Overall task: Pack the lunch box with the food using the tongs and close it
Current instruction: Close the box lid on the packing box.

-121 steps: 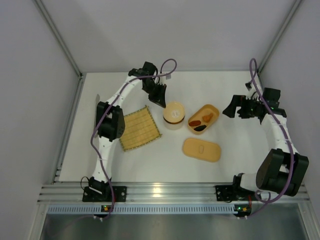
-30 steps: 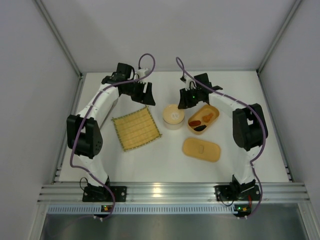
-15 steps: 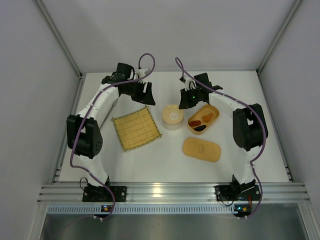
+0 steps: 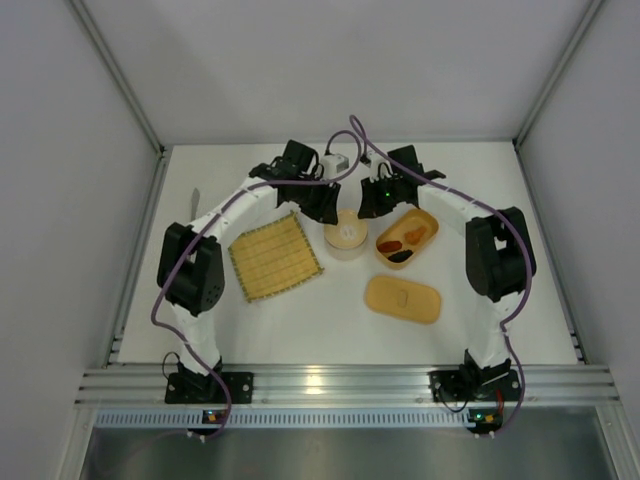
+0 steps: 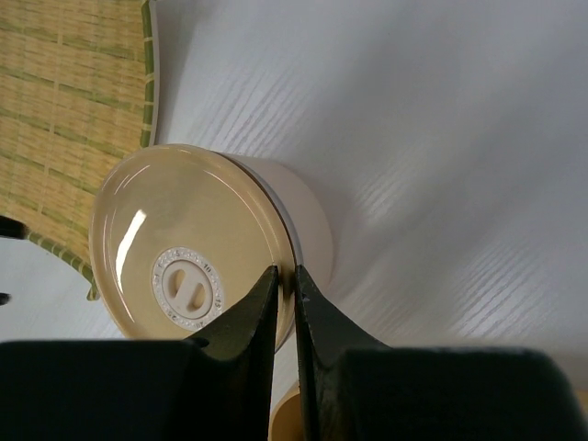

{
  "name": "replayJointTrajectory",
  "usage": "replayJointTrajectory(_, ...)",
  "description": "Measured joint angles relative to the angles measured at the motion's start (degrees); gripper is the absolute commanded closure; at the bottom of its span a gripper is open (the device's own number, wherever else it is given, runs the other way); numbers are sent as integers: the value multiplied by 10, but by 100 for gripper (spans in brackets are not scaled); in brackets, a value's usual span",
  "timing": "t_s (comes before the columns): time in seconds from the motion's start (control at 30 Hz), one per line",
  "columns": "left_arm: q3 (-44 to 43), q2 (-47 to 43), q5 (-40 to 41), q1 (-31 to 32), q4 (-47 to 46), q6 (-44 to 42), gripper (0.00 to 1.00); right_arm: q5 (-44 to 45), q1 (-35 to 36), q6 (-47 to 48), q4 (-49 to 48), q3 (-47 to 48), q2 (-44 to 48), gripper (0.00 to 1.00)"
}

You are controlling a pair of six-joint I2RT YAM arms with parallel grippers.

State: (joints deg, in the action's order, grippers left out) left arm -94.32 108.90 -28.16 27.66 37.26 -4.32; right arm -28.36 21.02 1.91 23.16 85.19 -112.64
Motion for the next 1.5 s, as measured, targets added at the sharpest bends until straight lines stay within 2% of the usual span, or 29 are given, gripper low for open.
replayJointTrajectory(0.33, -42, 97, 23, 8, -14, 46, 72, 0, 0, 0, -2, -4, 2, 89)
replayJointTrajectory(0.77, -67, 124, 20, 21, -23, 74, 74, -1, 0, 0, -18, -27, 13, 90)
replayJointTrajectory(1.17, -61, 135, -16, 21, -45, 98, 76, 0, 0, 0, -46, -53, 25, 91)
replayJointTrajectory(1.3, -42, 128, -34, 16, -66, 101, 75, 2, 0, 0, -50, -61, 31, 92)
replayJointTrajectory(1.5, -32, 115, -27, 17, -74, 93, 67, 2, 0, 0, -47, -62, 33, 94)
